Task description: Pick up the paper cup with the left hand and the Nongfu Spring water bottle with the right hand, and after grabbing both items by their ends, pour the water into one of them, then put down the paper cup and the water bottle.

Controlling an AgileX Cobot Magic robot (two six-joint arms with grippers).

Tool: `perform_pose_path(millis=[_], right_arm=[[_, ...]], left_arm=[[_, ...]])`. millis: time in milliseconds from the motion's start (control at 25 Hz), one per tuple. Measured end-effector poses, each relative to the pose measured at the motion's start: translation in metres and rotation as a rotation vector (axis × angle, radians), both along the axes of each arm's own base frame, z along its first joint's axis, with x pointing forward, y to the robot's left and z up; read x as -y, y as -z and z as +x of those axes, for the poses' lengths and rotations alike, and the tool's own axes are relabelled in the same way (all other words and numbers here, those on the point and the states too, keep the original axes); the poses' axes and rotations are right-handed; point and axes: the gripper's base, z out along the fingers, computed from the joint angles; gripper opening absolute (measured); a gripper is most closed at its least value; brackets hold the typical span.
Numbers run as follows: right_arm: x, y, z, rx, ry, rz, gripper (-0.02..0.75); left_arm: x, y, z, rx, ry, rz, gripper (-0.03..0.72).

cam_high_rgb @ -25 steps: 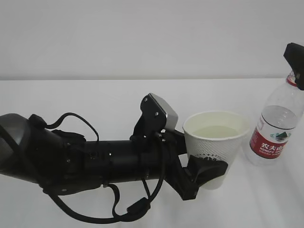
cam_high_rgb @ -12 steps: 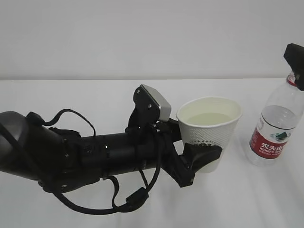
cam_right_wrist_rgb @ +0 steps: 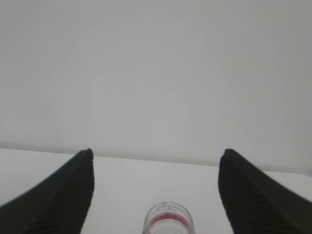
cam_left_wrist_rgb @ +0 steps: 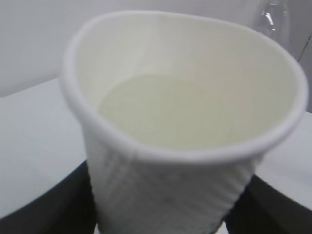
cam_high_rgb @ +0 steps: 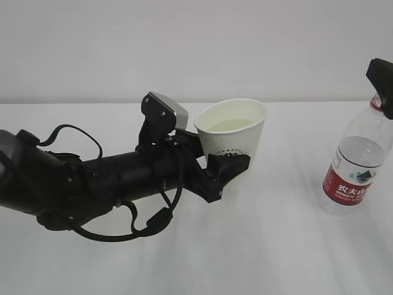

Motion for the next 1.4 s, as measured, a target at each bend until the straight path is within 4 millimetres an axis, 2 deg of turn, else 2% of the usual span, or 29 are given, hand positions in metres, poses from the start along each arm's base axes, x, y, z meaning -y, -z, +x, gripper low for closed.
perform_pose_path(millis=[400,960,1160,1400], right_arm=[[0.0,0.004,-0.001,-0.043,-0.004,-0.007,0.595],[0.0,0.004,-0.001,-0.043,-0.005,-0.008,0.595],[0.0,0.004,-0.001,-0.043,-0.005,-0.009,0.594],[0.0,0.004,-0.001,-0.043,-0.006,-0.01,0.594]], left_arm=[[-0.027,0.0,0.024,-0.003,-0.11,-0.006,0.511],[-0.058,-0.001,0.048,0.022,-0.225,0.004,0.51],[-0.081,0.002,0.058,0.014,-0.292,0.004,0.51],[-0.118,0.011,0.059,0.019,-0.423,-0.006,0.51]])
